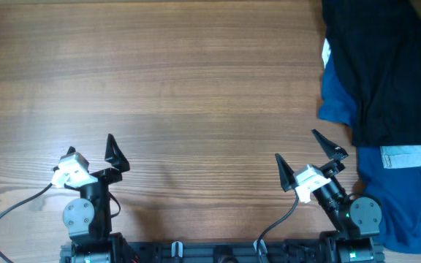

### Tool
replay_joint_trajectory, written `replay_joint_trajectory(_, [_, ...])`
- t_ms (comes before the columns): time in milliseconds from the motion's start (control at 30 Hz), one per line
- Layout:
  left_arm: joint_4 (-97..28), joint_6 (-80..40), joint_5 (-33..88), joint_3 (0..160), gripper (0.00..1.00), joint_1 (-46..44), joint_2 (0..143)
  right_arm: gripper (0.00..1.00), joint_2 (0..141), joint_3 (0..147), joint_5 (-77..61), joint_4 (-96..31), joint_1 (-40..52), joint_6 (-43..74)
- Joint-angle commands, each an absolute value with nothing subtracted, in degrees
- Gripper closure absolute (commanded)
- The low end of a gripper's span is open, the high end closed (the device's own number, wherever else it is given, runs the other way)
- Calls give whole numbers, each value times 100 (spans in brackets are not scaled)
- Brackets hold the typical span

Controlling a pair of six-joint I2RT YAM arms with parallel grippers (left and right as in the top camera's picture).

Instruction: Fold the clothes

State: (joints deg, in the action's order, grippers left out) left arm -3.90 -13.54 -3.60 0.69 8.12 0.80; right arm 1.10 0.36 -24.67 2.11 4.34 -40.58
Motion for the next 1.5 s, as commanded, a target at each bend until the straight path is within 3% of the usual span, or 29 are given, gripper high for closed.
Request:
replay_joint_trajectory(0, [-351,-1225,-631,32,0,788,38,0,113,30,-2904,198,443,-4536])
replay_joint_trajectory(300, [-325,-1313,-349,32,0,784,38,0,156,32,-3367,410,443,-4375])
replay_joint_trajectory(467, [-290,-1313,727,34,0,781,38,0,198,257,-2716,1179,443,-1785])
replay_joint_trajectory(733, [-510,-1308,770,998,0,781,410,0,1970,1896,-2676,1076,443,-1599])
replay_joint_trajectory(933, [-1092,-954,878,2600,0,770,2147,0,4318,3900,-3275,443,443,-1262])
replay_joint_trajectory(1300, [-3151,-919,1017,6364,0,290,6090,0,8202,8361,-3656,-2652,145,-1275])
replay_joint_trajectory(1467, [-4167,-923,1133,7588,0,84,7470,0,8912,8672,-3656,-2349,89,-1323])
